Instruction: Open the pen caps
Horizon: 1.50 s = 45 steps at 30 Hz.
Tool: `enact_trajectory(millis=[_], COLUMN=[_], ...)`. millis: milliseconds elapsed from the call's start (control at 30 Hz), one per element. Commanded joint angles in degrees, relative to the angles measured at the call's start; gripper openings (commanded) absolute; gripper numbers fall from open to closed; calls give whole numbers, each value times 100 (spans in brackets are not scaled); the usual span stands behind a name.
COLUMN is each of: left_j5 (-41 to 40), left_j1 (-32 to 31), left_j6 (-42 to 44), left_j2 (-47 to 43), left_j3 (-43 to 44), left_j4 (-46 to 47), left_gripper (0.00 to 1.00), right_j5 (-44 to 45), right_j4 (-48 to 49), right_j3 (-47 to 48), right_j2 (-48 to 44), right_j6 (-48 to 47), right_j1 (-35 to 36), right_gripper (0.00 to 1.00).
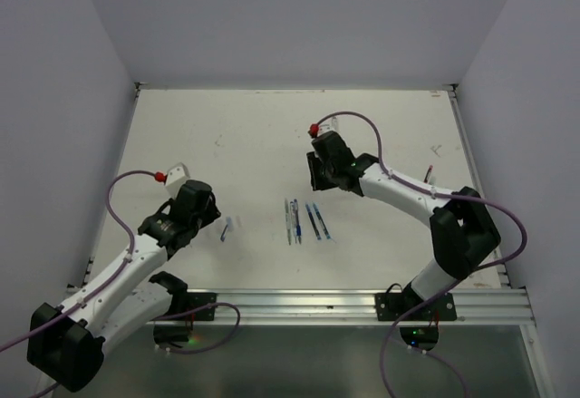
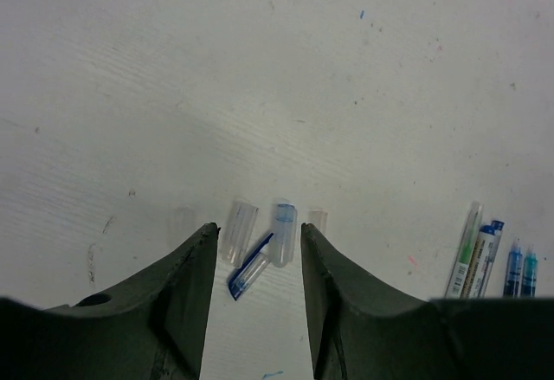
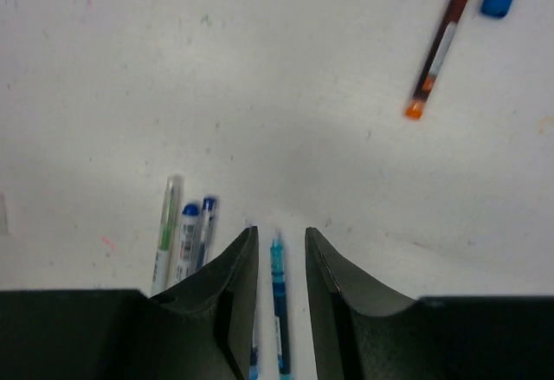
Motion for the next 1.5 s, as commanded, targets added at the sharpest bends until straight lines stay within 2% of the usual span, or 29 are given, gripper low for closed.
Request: enact_trajectory(millis=[0, 200, 400, 667, 1200, 1300, 1467], left_j5=[89, 335, 450, 485, 590, 590, 590], left_j1=[35, 35, 44, 35, 35, 35, 35], left_j6=[158, 254, 351, 430, 448, 465, 465], left_j2=[-11, 200, 394, 578, 605, 596, 605], left_j3=[-17, -97, 0, 53, 9, 0, -18], left_j4=[399, 716, 980, 1252, 1314, 1331, 1349], left_gripper=[47, 48, 48, 48, 48, 48, 48], right_j5=[37, 1, 10, -209, -377, -298, -289], right_j4=[-201, -587, -737, -623, -456, -438, -456], right_j3=[620, 1980, 2633, 2774, 2713, 2695, 2652], right_j2=[222, 1091, 1805, 2411, 2930, 2966, 3019], right_j6=[-214, -363, -311, -223, -126, -126, -144], right_j1=[-449, -977, -1443, -1646, -1663, -1655, -1620], right_gripper=[32, 32, 32, 31, 30, 27, 14])
